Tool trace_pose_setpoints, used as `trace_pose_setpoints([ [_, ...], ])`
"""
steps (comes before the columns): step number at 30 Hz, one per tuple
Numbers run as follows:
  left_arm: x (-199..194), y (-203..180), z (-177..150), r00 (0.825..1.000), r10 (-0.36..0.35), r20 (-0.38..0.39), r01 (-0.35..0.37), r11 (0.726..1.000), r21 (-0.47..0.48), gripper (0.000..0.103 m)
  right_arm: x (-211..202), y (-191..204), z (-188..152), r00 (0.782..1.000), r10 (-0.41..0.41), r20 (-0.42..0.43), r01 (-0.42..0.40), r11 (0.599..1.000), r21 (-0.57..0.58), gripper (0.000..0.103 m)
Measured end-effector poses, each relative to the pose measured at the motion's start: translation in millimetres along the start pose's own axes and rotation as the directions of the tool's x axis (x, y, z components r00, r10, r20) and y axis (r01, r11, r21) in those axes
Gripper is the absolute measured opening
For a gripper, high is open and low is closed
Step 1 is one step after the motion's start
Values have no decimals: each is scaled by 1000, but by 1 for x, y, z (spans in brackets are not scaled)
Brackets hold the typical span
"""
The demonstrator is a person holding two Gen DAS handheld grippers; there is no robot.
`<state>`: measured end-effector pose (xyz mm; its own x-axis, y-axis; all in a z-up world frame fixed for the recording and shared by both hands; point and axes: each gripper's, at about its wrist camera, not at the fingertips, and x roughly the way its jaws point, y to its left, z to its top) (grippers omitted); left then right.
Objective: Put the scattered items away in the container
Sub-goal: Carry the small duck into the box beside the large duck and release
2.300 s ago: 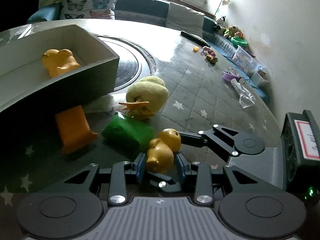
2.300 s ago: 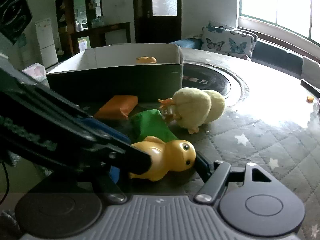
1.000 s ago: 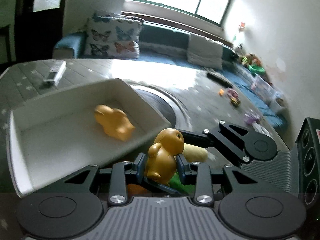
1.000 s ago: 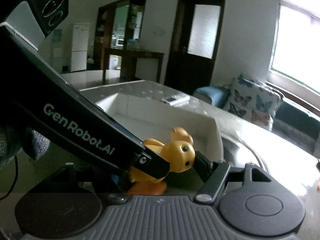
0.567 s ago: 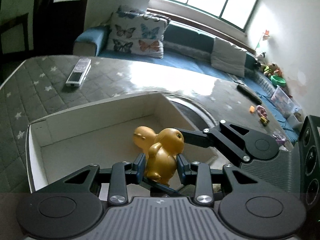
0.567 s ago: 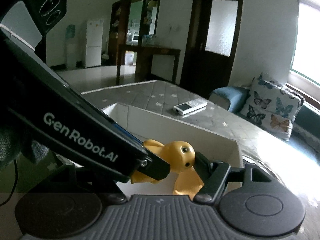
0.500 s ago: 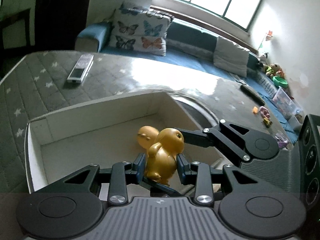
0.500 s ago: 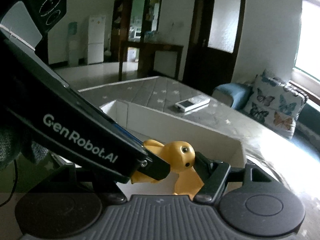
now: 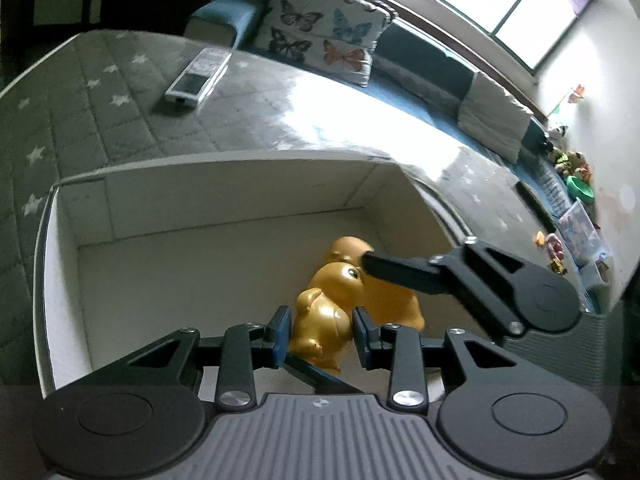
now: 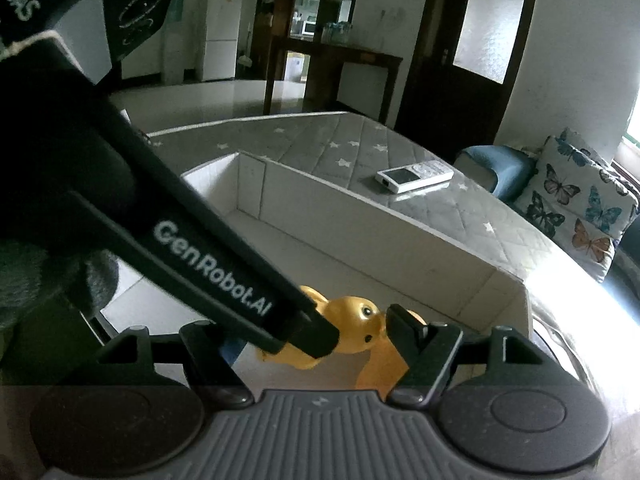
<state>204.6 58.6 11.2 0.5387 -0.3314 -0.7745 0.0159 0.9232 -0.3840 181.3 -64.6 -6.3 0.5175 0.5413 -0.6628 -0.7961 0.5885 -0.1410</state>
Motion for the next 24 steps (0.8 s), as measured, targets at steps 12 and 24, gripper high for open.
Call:
trace_pose_setpoints([
  [12, 12, 7, 1, 1000, -8, -9, 7, 996, -92, 36, -11, -4, -3, 999, -50, 19, 49, 998, 33, 85],
  [24, -3, -3, -1, 998, 34, 60, -31, 998, -53, 36, -44, -15, -17, 992, -113, 64, 105, 987, 119, 87],
])
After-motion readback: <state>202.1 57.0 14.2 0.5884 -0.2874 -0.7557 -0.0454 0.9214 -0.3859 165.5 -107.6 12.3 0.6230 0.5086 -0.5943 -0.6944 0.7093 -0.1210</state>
